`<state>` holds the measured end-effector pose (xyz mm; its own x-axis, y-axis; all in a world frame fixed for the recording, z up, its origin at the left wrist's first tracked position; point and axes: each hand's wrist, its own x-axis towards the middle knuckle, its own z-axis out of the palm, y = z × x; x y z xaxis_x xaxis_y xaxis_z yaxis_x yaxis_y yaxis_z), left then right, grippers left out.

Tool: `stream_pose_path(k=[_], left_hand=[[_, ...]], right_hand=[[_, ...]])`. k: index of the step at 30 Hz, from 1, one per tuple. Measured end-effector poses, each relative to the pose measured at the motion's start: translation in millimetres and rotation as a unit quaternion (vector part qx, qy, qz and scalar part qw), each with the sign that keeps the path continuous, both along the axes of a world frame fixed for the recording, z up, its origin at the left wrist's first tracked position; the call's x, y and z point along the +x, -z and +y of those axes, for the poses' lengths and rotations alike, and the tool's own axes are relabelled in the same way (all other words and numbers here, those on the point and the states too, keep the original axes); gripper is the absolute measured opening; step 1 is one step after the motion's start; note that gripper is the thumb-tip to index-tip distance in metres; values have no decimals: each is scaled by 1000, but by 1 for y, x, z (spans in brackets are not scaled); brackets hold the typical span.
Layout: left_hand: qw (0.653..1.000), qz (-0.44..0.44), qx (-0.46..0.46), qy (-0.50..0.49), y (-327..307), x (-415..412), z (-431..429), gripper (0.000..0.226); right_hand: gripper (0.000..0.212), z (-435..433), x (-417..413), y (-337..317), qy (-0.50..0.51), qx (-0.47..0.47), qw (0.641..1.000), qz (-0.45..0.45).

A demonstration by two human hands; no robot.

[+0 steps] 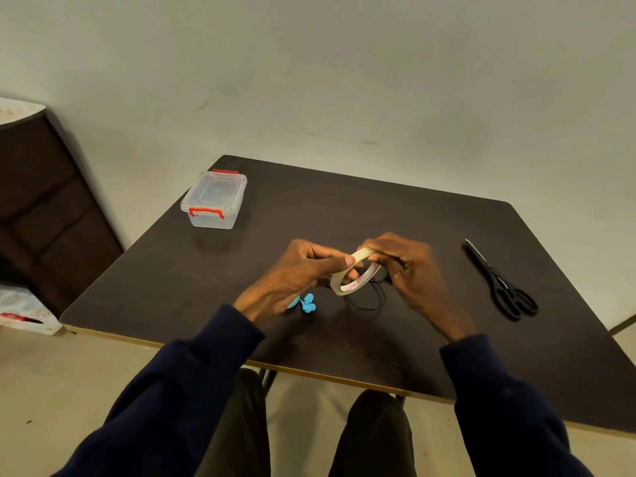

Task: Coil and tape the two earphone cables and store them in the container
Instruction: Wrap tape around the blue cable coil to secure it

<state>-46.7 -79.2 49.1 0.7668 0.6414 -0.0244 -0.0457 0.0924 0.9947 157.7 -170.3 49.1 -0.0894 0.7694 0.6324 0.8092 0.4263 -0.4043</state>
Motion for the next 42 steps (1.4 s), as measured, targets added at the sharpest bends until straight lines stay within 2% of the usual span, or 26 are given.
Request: stream_pose_path(k=[5,10,16,21,25,29,32,35,38,40,42], left_hand=[[996,-30,-85,21,0,1,-3,26],[983,-51,-177,3,2,5,-14,17],[971,-58,-229,-42,4,9,-18,21],[962,-55,-264,-51,3,11,-17,13],[963,-40,-260,-58,1,14,-17,21],[965,-25,-254,-65,0,15,-16,17],[964,-24,-254,-74,3,18,-17,26],[959,-43,-277,-37,3,14,-16,37],[950,-76,-301,33,0,6,-8,37],[958,-81,-272,42,0,4,-5,31],[978,-79,-191,24,3,4,-6,35]], right_hand=[[22,-2,-1,-3,-9,13,1000,-6],[26,0,1,1,-16,28,999,-21],[28,5,5,5,0,35,998,-59],[31,6,7,9,6,36,998,-60],[28,7,7,11,12,32,997,-66],[26,7,8,12,7,34,997,-68],[27,9,7,11,10,43,997,-68],[34,11,5,5,10,50,997,-65],[41,8,4,1,3,44,999,-22],[40,6,5,0,-3,25,1000,10],[33,6,7,2,1,-8,999,33]])
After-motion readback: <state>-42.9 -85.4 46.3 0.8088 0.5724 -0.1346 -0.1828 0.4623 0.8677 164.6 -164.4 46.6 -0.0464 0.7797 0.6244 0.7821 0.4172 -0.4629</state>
